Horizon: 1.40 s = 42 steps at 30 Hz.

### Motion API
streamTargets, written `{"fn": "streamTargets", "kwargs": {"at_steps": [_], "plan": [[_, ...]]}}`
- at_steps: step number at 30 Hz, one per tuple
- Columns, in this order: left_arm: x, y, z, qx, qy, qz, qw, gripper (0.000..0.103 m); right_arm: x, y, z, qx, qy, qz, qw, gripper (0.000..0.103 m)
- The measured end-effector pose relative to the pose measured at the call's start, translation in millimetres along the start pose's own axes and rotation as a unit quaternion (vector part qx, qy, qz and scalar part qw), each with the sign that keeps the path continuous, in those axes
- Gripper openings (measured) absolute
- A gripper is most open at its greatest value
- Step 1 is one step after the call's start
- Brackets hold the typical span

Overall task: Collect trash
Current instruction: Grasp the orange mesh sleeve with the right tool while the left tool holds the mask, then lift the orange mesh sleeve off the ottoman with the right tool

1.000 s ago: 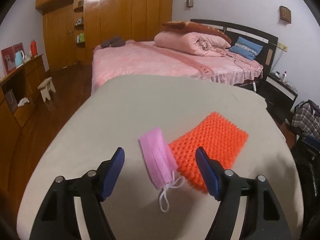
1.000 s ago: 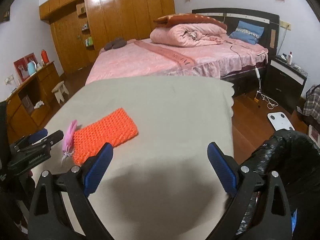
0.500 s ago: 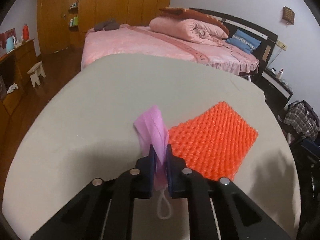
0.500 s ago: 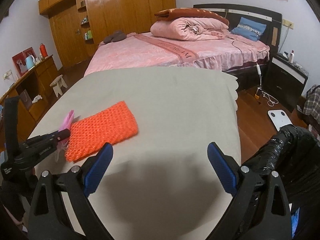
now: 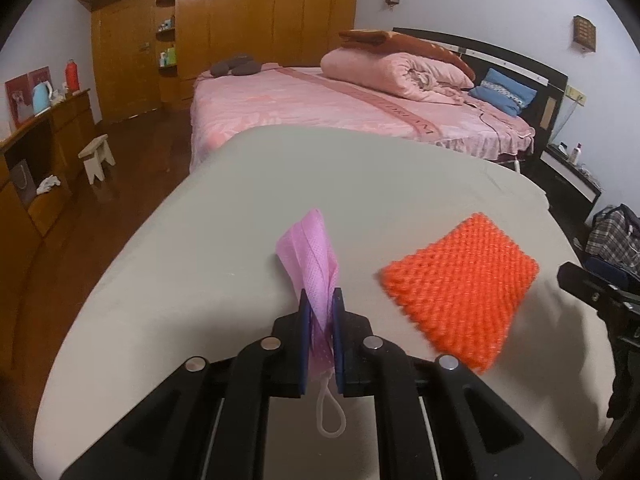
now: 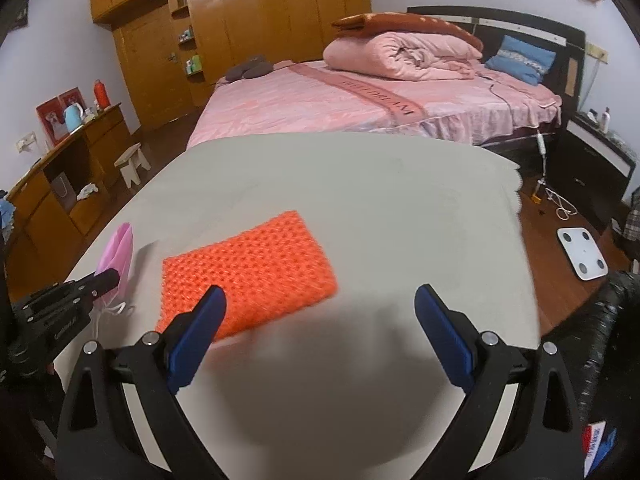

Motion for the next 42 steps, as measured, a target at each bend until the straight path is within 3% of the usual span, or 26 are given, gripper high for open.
{"fn": "streamTargets", "kwargs": {"at_steps": [13,28,34,42], "plan": [[-7.1,2.6,-12.9,0.006,-0.008,-0.001,0.9999,0.010,-41.1,2.4,-26.5,0.013,0.001,-0.036,0.999,0.093],[-8.5,4.2,-15.5,0.007,-0.010,0.002,0.9999,0.010,-58.7,8.3,-39.1,0.029,-0.001,-0.069,0.997,0.092],[-6.8,4.9,-14.5,0.006,-0.008,0.005,0.9999,0.010,-56.2,8.1,-40.7,0.037,-0.013,-0.064,0.997,0.079],[-5.4,5.7,-14.0,0.006,-0.008,0.010,0.9999,0.010,-49.8,9.2,-46.3,0.045,-0.046,-0.059,0.996,0.053]]}}
Point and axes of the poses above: each gripper's, at about its wrist camera, not at the fingertips, and x roughly against the way its jaws point, z to its right, y to its underside, the point moved 3 cm from there along -x, roughly the way its jaws point, and after that the axes turned 3 degrees about y, right-handed, at the moved point
